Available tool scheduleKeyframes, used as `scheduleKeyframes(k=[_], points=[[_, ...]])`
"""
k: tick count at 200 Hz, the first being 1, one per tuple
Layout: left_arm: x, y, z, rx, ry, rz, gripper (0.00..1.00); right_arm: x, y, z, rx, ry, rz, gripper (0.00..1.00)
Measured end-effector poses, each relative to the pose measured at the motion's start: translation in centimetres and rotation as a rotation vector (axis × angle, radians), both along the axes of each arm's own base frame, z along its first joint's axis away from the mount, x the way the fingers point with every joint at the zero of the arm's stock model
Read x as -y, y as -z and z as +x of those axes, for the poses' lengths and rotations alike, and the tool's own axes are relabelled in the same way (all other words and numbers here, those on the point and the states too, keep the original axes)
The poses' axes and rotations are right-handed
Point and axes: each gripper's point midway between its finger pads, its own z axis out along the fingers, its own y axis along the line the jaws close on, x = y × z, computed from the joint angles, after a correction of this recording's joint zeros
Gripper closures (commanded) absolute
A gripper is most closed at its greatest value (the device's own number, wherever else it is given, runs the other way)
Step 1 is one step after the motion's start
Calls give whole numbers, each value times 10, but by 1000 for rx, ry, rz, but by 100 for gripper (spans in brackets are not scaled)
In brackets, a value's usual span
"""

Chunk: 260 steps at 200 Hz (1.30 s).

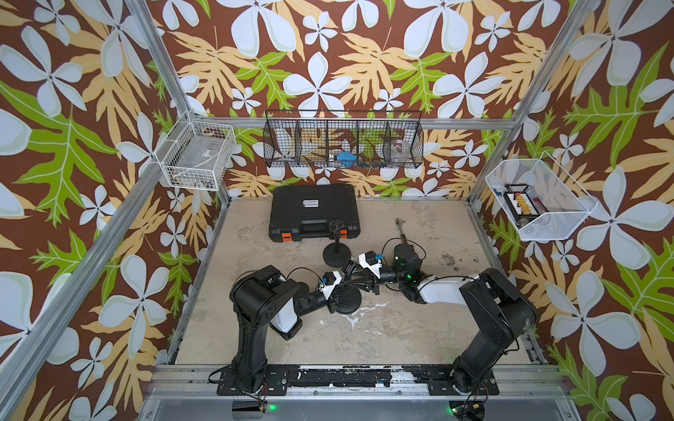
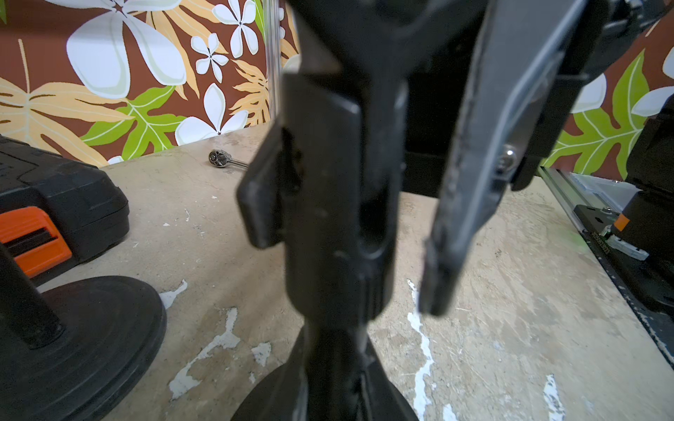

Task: Assemble a microphone stand
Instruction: Screw the microphone stand pole into the microphone stand base.

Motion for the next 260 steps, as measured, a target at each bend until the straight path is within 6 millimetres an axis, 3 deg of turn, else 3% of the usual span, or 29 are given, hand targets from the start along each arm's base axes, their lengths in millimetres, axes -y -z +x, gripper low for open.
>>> scheduleKeyframes(k=[41, 62, 84, 95, 109, 229, 252, 260], points=[[0, 0, 0, 3, 1, 1, 95, -1, 0, -2, -18, -14, -1, 90], [0, -1, 0, 6, 1, 2, 83, -1, 1, -4, -6, -4, -1, 100], [0, -2, 0, 2, -2, -2, 67, -2, 3, -9, 13, 17, -1, 100], [-4, 12, -4, -54, -6, 25, 64, -3, 4, -12, 37, 45, -1, 100], [-4, 8, -4, -47, -9, 19, 61, -3, 5, -14, 48, 91, 2, 100], [-4, -14, 0, -29, -29, -37, 68, 1, 9, -3, 45, 725, 112, 100], [-2, -16, 2, -24, -28, -43, 76, 3, 6, -2, 32, 789, 115, 100], [-1, -16, 2, -24, -21, -44, 78, 3, 6, -1, 27, 794, 115, 90]])
